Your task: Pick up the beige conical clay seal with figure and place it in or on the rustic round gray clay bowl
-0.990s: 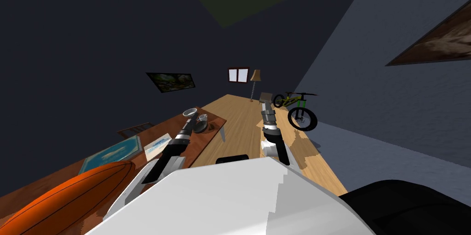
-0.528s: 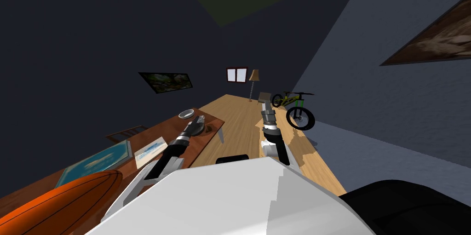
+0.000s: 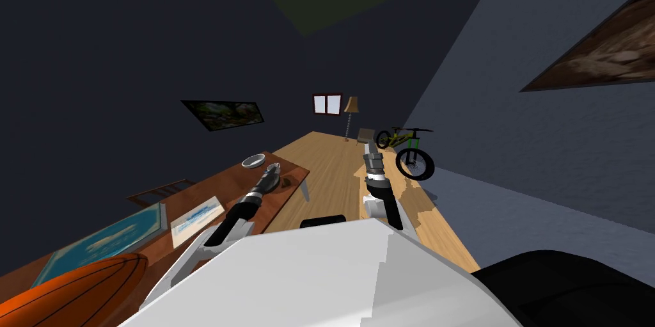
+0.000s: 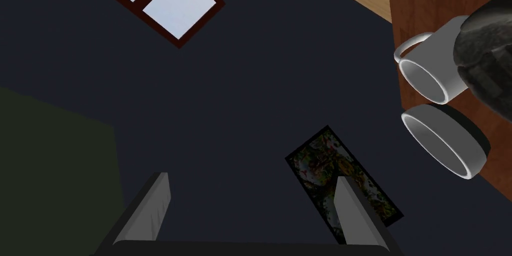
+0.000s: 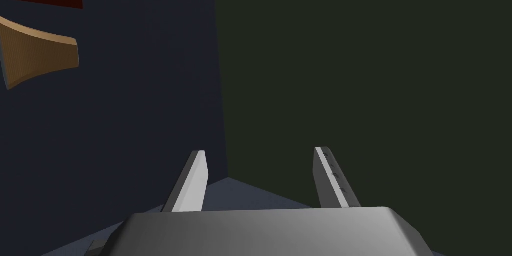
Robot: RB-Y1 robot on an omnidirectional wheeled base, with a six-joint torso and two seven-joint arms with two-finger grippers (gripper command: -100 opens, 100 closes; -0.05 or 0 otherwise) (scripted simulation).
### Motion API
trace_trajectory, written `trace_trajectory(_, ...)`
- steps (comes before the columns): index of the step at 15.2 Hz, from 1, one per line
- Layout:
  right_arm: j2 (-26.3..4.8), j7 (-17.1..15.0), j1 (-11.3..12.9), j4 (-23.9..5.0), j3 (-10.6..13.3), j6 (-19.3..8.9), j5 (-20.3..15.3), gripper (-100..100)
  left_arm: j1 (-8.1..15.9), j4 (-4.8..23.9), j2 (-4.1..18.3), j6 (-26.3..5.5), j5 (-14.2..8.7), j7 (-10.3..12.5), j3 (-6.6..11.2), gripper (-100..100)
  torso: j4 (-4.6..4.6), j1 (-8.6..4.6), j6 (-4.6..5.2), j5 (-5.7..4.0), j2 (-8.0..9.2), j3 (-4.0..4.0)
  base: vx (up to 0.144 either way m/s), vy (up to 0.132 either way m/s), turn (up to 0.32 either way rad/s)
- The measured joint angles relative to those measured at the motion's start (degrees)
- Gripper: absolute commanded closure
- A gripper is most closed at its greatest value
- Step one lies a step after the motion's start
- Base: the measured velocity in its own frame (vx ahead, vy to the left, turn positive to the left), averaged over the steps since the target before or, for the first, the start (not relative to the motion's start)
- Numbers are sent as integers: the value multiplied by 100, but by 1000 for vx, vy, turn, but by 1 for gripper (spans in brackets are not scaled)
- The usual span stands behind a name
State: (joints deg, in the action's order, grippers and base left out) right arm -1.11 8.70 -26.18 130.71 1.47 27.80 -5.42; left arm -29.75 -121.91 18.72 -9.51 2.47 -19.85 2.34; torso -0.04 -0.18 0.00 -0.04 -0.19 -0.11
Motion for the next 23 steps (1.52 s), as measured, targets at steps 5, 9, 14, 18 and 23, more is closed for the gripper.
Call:
trace_trajectory(5,0,0,0,0,0,0,0,0,-1,125,-4,-558,-35,-203,31,-100,0,3,0,1,-2,-1,44,-26,-32)
trace_trajectory(9,0,0,0,0,0,0,0,0,26,219,29,-931,-83,-317,71,-100,0,5,0,1,2,1,45,-28,-49)
trace_trajectory(14,0,0,0,0,0,0,0,0,-25,276,6,-1513,-119,-541,109,-100,-1,1,0,0,-6,-3,55,-29,-38)
trace_trajectory(18,0,0,0,0,0,0,0,0,-8,434,30,-1967,-184,-711,161,-100,-1,3,0,1,-5,-3,61,-29,-59)
trace_trajectory(23,0,0,0,0,0,0,0,0,-23,574,6,-2460,-214,-915,195,-100,-1,8,-1,1,-3,-2,57,-19,-36)
